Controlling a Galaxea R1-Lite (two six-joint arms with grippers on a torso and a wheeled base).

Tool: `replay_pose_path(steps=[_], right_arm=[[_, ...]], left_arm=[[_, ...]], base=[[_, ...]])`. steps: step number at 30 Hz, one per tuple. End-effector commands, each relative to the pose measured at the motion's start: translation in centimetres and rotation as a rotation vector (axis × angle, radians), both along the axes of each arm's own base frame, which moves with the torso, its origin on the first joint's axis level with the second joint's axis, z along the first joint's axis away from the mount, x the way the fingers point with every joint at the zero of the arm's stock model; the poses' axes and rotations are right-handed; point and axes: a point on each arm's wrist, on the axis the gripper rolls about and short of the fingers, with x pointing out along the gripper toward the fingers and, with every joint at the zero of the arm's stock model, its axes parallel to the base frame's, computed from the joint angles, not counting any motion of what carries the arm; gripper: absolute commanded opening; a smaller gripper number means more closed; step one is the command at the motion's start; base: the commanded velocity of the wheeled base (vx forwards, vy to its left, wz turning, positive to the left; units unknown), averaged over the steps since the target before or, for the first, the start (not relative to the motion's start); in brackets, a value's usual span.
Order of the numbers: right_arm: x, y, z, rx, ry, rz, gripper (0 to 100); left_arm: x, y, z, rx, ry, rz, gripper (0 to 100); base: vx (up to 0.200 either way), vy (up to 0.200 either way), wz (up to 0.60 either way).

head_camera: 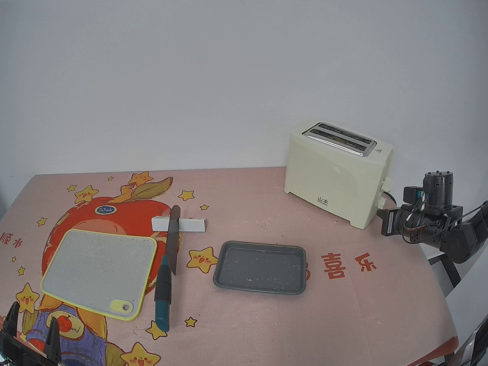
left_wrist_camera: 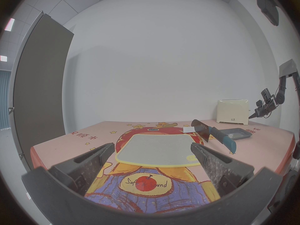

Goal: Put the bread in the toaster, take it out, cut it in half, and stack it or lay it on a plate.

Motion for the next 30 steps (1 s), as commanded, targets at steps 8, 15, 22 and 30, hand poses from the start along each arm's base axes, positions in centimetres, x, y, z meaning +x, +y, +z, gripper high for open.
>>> replay_pose_path(steps=[8,15,22,30], right_arm=[[0.1,-0.3,-0.3,-0.003,0.009,-0.009,0],[0.2,-0.3,-0.4,-0.003,0.012,-0.011,0],[-0.5,-0.1,-0.3,-0.008,0.014,0.003,0],[-0.6,0.1,1.0,0.002,-0.034,0.011,0]], left_arm=[[0.1,0.0,-0.5,0.001,0.009,0.001,100],[0.1,0.0,-0.5,0.000,0.009,-0.001,100],[0.1,0.0,-0.5,0.000,0.009,-0.001,100],[0.1,0.0,-0.5,0.001,0.009,-0.001,100]], base=[[0.000,0.000,0.00],[0.000,0.000,0.00],[0.000,0.000,0.00],[0.000,0.000,0.00]])
